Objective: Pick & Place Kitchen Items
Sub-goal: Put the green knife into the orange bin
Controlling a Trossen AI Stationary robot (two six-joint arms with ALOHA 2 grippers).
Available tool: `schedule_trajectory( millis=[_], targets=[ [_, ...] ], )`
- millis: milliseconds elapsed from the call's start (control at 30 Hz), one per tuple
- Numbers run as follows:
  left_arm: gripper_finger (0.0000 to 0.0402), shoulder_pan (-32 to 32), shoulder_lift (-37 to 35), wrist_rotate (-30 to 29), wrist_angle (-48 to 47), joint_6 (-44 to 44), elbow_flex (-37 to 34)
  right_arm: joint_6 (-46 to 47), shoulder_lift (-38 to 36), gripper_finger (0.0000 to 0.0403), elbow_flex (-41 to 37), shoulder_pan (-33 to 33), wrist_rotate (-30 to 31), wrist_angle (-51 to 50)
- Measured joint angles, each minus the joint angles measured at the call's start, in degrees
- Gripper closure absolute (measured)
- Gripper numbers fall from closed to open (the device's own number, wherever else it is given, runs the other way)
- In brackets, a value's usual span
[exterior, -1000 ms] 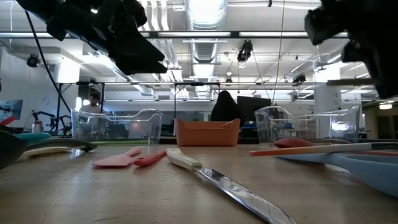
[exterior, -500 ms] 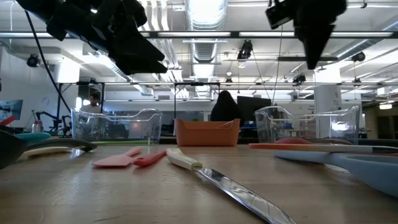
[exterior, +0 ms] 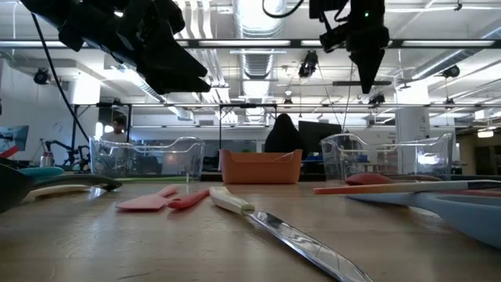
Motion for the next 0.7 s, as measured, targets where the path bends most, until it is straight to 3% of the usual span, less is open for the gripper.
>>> schedule_trajectory(
  millis=[400,567,700],
  targets=[
    [0.0133,0.0,0.0,0.0,0.0,0.0,0.0,-10.8,0.6,0.0345,3.8,-9.3,8.2,1.8],
    [0.0133,0.0,0.0,0.0,0.5,0.0,0.0,-16.1,5.0,0.0345,8.4,-10.9,14.3,2.0],
    [0.0133,0.0,0.0,0.1,0.5,0.0,0.0,-19.9,10.3,0.0345,13.4,-12.6,15.1,2.2]
  ],
)
